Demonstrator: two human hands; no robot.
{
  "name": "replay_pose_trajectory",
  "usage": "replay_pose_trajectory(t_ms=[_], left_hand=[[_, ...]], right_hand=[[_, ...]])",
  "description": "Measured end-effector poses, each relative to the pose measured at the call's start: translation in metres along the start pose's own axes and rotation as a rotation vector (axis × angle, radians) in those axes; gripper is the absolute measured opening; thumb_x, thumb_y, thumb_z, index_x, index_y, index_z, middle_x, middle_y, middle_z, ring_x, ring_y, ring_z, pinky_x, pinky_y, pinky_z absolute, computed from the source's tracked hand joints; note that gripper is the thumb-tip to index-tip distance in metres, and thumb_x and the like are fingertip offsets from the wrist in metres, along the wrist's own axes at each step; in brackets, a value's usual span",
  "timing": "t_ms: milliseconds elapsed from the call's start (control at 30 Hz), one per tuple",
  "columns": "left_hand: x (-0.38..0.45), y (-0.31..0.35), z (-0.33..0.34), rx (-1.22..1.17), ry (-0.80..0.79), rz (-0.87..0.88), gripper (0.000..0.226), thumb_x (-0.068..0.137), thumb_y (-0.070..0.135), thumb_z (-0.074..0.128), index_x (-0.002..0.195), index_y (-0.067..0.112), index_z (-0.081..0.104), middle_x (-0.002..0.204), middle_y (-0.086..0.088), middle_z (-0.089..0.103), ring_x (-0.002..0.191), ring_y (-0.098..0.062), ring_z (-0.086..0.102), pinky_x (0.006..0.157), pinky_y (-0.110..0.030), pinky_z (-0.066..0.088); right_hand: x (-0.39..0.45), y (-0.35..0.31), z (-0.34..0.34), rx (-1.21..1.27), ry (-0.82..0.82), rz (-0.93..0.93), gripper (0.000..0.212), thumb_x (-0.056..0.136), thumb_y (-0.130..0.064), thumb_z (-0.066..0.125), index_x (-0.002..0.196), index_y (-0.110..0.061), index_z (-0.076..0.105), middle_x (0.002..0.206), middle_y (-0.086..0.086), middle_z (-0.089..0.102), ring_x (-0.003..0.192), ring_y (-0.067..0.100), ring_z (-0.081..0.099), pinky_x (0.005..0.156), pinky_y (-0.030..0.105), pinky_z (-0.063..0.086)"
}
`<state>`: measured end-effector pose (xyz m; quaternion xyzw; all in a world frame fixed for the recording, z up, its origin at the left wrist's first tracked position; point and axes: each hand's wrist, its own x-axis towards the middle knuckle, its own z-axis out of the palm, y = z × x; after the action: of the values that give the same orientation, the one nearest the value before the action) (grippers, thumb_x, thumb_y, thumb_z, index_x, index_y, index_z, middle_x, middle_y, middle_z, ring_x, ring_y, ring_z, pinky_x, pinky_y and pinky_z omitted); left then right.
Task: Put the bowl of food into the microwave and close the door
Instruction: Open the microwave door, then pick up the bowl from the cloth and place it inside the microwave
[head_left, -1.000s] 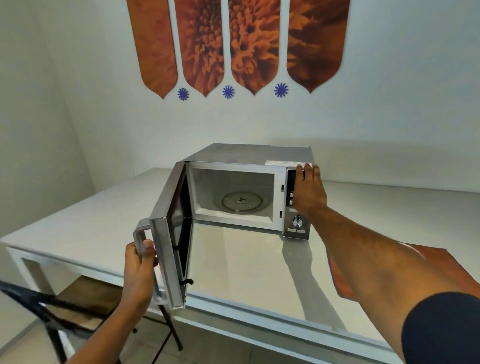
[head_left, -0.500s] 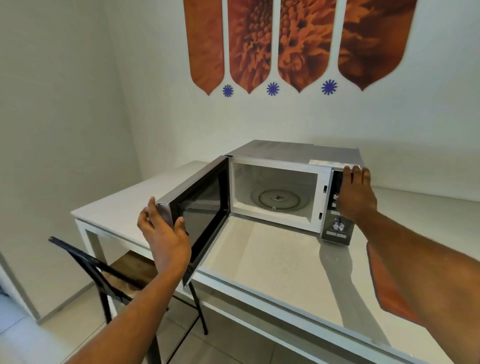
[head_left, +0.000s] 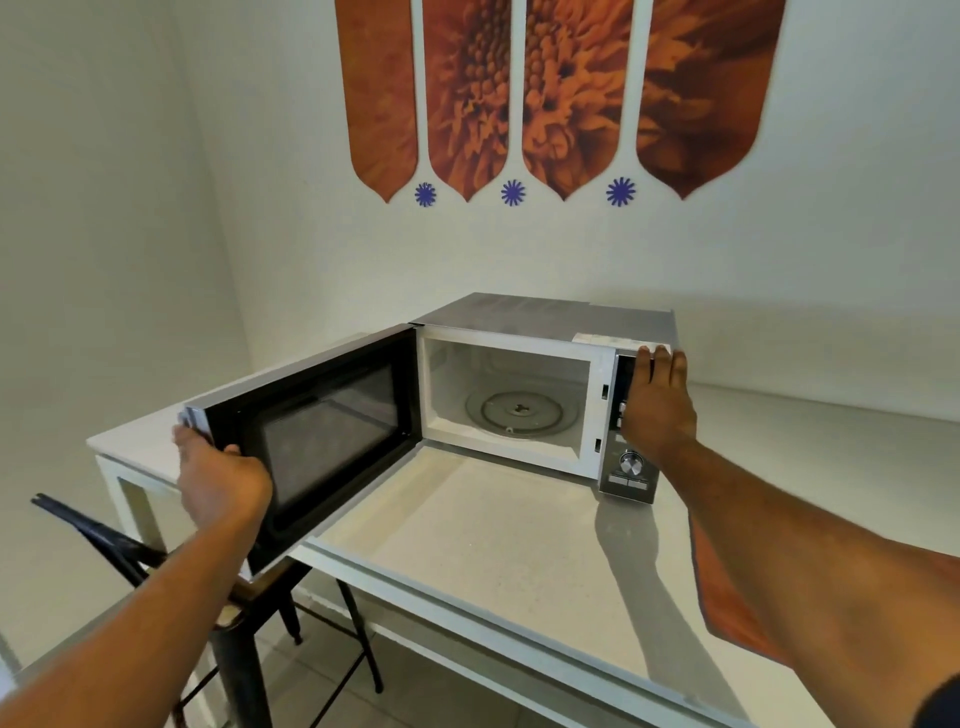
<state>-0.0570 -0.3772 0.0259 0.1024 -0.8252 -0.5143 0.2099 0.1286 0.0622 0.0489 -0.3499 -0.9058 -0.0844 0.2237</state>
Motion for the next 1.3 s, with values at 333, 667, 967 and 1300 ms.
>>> replay_pose_trajectory(t_ms=[333, 667, 967, 1300], left_hand=[[-0.026, 0.010, 0.024, 0.006, 0.050, 0.158, 0.081, 0.096, 0.016, 0.047, 0.153, -0.001, -0.009, 0.164, -0.019, -0.008, 0.151, -0.035, -0.004, 0.122, -0.047, 0.012], [-0.124, 0.047, 0.081, 0.126, -0.140, 0.329, 0.095, 0.092, 0.026, 0.057, 0.153, 0.000, -0.010, 0.162, -0.021, -0.020, 0.149, -0.035, -0.016, 0.121, -0.046, -0.001], [-0.262, 0.088, 0.165, -0.021, -0.469, 0.374, 0.081, 0.095, 0.021, 0.059, 0.156, 0.005, 0.008, 0.166, -0.009, 0.000, 0.153, -0.027, 0.002, 0.118, -0.038, 0.017], [-0.426, 0.118, 0.235, -0.170, -0.976, 0.392, 0.068, 0.096, 0.029, 0.058, 0.153, 0.015, 0.025, 0.161, -0.006, 0.028, 0.144, -0.028, 0.033, 0.115, -0.037, 0.030]], right_hand=[[0.003, 0.002, 0.005, 0.091, -0.005, 0.030, 0.098, 0.094, -0.035, 0.064, 0.160, 0.000, 0.001, 0.169, 0.025, 0.004, 0.156, 0.045, -0.006, 0.128, 0.049, 0.008], [-0.027, 0.030, 0.002, 0.381, 0.045, -0.041, 0.103, 0.089, -0.034, 0.073, 0.161, -0.006, 0.006, 0.172, 0.014, 0.003, 0.159, 0.035, -0.002, 0.129, 0.045, 0.010], [-0.095, 0.128, 0.021, 0.413, 0.016, 0.072, 0.086, 0.093, -0.041, 0.065, 0.159, -0.008, 0.021, 0.170, 0.013, 0.012, 0.157, 0.032, 0.012, 0.127, 0.045, 0.021], [-0.139, 0.234, 0.044, 0.401, -0.037, 0.300, 0.078, 0.095, -0.045, 0.061, 0.156, -0.010, 0.028, 0.167, 0.011, 0.023, 0.154, 0.029, 0.024, 0.122, 0.046, 0.033]])
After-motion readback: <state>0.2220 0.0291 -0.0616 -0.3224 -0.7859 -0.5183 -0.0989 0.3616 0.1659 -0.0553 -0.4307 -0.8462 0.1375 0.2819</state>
